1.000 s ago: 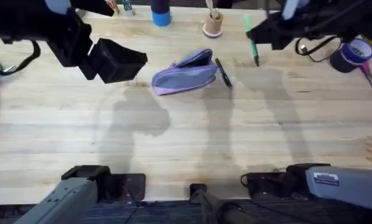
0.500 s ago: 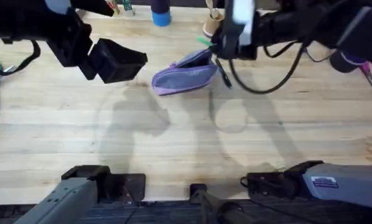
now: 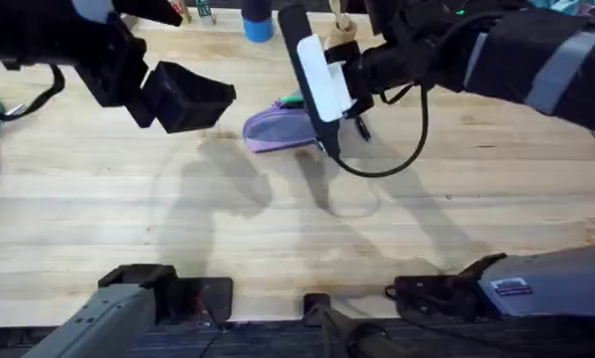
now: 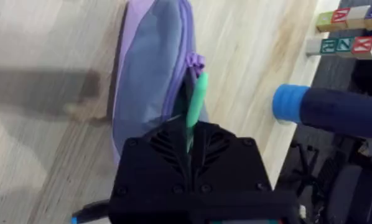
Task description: Unzip the bag, pick up the pens from the table one at a time and place them inside, then zip the bag closed.
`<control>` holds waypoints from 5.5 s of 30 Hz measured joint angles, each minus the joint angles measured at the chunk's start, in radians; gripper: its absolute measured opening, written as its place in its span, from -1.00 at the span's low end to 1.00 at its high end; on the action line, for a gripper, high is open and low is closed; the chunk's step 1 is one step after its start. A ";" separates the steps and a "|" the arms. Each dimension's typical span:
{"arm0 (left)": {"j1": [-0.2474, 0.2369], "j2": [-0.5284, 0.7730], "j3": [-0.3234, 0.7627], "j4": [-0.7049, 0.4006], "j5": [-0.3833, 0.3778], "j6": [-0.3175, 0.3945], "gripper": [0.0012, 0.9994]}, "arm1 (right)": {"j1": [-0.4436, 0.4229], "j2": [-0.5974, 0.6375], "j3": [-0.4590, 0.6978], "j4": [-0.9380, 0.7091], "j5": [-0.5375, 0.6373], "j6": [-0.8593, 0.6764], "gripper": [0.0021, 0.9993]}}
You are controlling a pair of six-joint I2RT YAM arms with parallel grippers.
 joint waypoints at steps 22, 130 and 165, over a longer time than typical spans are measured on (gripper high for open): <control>0.000 0.000 0.000 0.000 0.000 0.000 0.99 | 0.001 0.071 0.000 0.019 0.000 -0.070 -0.94; 0.000 0.000 0.000 -0.001 0.000 0.000 0.99 | -0.183 -0.144 -0.003 -0.319 0.321 1.398 0.99; 0.000 0.000 0.000 -0.004 0.000 0.000 0.99 | -0.187 0.177 -0.009 -0.188 0.318 1.367 0.73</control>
